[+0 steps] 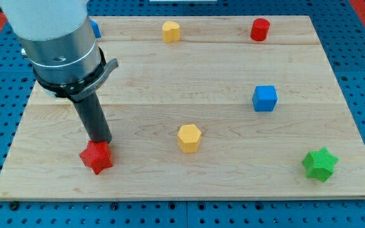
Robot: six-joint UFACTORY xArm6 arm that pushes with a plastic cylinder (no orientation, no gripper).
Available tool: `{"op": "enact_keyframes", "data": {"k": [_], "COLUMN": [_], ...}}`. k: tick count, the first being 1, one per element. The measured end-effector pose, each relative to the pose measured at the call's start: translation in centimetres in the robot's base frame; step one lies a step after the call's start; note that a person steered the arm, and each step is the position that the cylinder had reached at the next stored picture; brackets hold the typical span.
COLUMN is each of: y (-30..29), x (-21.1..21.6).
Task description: Push the yellow hexagon to the center left
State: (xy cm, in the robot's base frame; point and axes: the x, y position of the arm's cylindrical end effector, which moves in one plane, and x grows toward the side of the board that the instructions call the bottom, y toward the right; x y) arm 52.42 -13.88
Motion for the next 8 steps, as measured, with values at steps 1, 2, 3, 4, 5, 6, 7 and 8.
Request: {"op": "enact_keyframes", "data": {"k": [1,2,3,4,5,6,7,8], "y": [0.0,0.0,1.4,5.2,7.8,16.9,17.8,6.4], "x": [0.0,0.0,0.0,0.5,2.9,4.4,1.7,-2.5]}}
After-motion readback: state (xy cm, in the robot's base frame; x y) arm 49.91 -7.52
